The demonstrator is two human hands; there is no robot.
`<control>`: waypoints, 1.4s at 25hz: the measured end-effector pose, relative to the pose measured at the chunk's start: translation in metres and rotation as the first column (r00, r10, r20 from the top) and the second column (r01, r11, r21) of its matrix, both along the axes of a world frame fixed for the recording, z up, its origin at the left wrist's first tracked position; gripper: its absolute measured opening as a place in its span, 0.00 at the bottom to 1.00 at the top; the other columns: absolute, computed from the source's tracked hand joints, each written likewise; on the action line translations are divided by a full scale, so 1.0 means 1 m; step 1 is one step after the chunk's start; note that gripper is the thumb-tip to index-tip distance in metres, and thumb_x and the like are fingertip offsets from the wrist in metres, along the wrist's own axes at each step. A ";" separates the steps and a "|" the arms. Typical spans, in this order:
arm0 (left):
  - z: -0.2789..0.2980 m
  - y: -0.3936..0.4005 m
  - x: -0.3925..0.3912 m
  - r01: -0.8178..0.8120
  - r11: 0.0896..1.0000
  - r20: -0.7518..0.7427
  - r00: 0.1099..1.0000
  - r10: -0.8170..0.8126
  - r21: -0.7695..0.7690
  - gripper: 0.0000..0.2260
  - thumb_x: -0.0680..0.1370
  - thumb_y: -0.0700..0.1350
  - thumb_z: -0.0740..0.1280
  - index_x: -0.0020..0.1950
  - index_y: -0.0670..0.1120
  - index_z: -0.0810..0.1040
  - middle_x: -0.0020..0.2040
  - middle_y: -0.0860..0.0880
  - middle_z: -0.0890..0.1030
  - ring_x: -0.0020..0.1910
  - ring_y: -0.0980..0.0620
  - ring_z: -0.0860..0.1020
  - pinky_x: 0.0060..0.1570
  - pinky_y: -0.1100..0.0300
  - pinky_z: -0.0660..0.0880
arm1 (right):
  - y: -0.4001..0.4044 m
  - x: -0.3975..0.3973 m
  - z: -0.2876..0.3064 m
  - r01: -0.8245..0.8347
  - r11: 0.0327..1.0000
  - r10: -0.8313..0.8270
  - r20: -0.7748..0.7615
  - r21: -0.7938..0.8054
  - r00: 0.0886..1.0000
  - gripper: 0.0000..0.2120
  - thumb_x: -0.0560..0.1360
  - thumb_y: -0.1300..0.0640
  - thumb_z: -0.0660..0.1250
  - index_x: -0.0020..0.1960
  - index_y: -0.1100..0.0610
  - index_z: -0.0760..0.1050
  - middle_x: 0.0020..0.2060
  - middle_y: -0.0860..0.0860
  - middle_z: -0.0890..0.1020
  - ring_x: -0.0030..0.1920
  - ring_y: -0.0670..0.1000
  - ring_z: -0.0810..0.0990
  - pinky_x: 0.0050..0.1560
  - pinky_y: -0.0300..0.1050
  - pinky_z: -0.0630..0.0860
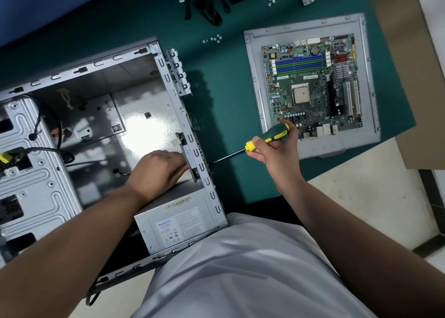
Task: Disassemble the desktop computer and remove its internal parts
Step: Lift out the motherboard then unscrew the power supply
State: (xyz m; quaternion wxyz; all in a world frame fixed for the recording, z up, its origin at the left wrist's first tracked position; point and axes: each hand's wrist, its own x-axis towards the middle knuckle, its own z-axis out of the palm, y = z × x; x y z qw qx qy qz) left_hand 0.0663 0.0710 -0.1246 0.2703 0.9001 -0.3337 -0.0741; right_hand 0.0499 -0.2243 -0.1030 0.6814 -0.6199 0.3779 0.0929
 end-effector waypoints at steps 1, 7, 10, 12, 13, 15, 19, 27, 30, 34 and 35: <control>0.001 0.000 0.000 0.004 1.000 -0.008 1.000 -0.004 0.002 0.17 0.80 0.49 0.58 0.39 0.42 0.80 0.33 0.45 0.80 0.31 0.42 0.80 0.35 0.55 0.77 | 0.000 0.000 0.000 0.007 1.000 -0.007 0.000 -0.003 1.000 0.32 0.77 0.65 0.72 0.72 0.46 0.60 0.52 0.61 0.82 0.50 0.58 0.87 0.47 0.51 0.84; 0.004 -0.001 0.001 0.010 1.000 0.007 1.000 -0.010 0.008 0.16 0.79 0.48 0.58 0.37 0.42 0.78 0.32 0.45 0.78 0.29 0.42 0.79 0.33 0.56 0.76 | -0.001 -0.003 -0.003 0.044 0.999 -0.044 -0.012 0.007 0.999 0.33 0.76 0.65 0.73 0.74 0.48 0.60 0.53 0.61 0.82 0.50 0.58 0.87 0.46 0.48 0.84; 0.004 -0.001 0.000 0.008 1.000 -0.012 1.000 -0.008 0.021 0.16 0.78 0.48 0.58 0.38 0.42 0.79 0.32 0.45 0.79 0.29 0.42 0.79 0.34 0.56 0.77 | -0.002 -0.004 -0.005 0.048 0.999 -0.048 -0.010 0.010 0.999 0.32 0.76 0.64 0.73 0.72 0.47 0.61 0.51 0.60 0.82 0.49 0.58 0.87 0.46 0.49 0.84; 0.003 -0.001 0.000 0.000 1.000 -0.026 1.000 0.001 0.022 0.16 0.79 0.48 0.58 0.39 0.42 0.80 0.33 0.45 0.79 0.30 0.42 0.79 0.35 0.55 0.77 | -0.003 -0.005 -0.006 0.038 0.999 -0.038 -0.010 0.009 0.999 0.31 0.75 0.64 0.73 0.70 0.47 0.62 0.50 0.59 0.82 0.49 0.58 0.87 0.46 0.50 0.85; 0.003 -0.001 0.001 -0.001 1.000 -0.027 1.000 0.001 0.018 0.16 0.79 0.48 0.58 0.39 0.42 0.80 0.33 0.45 0.79 0.30 0.42 0.80 0.35 0.55 0.77 | -0.005 -0.005 -0.006 0.032 0.999 -0.032 -0.007 0.013 0.999 0.30 0.75 0.64 0.74 0.69 0.47 0.63 0.50 0.60 0.82 0.49 0.58 0.87 0.47 0.51 0.85; 0.001 -0.001 0.000 -0.006 1.000 -0.025 1.000 0.006 -0.002 0.19 0.81 0.50 0.57 0.39 0.42 0.80 0.33 0.45 0.79 0.30 0.42 0.80 0.35 0.55 0.77 | -0.007 -0.005 -0.005 0.015 0.999 -0.015 0.009 0.029 1.000 0.29 0.75 0.64 0.74 0.68 0.48 0.64 0.52 0.61 0.80 0.50 0.59 0.87 0.47 0.53 0.85; 0.001 0.000 -0.001 -0.021 1.000 -0.061 0.998 0.020 -0.017 0.29 0.86 0.57 0.49 0.41 0.41 0.80 0.34 0.44 0.80 0.32 0.41 0.80 0.36 0.53 0.78 | -0.007 -0.005 -0.002 0.000 0.999 -0.001 0.027 0.039 1.000 0.29 0.74 0.64 0.74 0.67 0.49 0.64 0.54 0.65 0.77 0.52 0.61 0.86 0.48 0.55 0.84; 0.003 0.000 0.000 -0.002 1.000 -0.079 0.997 0.002 0.001 0.17 0.81 0.49 0.58 0.42 0.41 0.81 0.34 0.44 0.81 0.32 0.40 0.80 0.37 0.52 0.78 | -0.019 0.007 0.008 0.009 0.958 0.012 -0.071 0.286 0.997 0.22 0.76 0.71 0.69 0.59 0.50 0.65 0.54 0.69 0.81 0.53 0.70 0.84 0.51 0.62 0.83; 0.004 0.000 -0.001 -0.003 1.000 -0.069 0.998 0.002 -0.009 0.16 0.81 0.49 0.58 0.43 0.41 0.81 0.35 0.44 0.81 0.31 0.41 0.80 0.37 0.53 0.78 | -0.027 0.016 0.015 -0.090 0.996 0.092 -0.176 0.016 0.980 0.13 0.83 0.45 0.64 0.56 0.55 0.73 0.47 0.62 0.86 0.44 0.61 0.88 0.39 0.52 0.85; 0.005 -0.001 0.000 -0.006 1.000 -0.078 0.997 0.005 -0.019 0.17 0.81 0.49 0.58 0.44 0.41 0.82 0.35 0.44 0.81 0.32 0.41 0.81 0.37 0.53 0.79 | -0.044 0.028 0.012 -0.501 0.743 0.379 -0.337 -0.444 0.862 0.20 0.83 0.42 0.57 0.43 0.52 0.80 0.31 0.50 0.82 0.32 0.52 0.81 0.32 0.43 0.77; 0.005 -0.001 0.000 -0.007 1.000 -0.080 0.997 0.005 -0.020 0.17 0.81 0.49 0.58 0.45 0.41 0.82 0.35 0.44 0.81 0.32 0.41 0.81 0.37 0.52 0.79 | -0.048 0.029 0.011 -0.471 0.796 0.375 -0.300 -0.381 0.877 0.15 0.83 0.51 0.58 0.43 0.51 0.80 0.35 0.51 0.81 0.34 0.51 0.79 0.34 0.42 0.76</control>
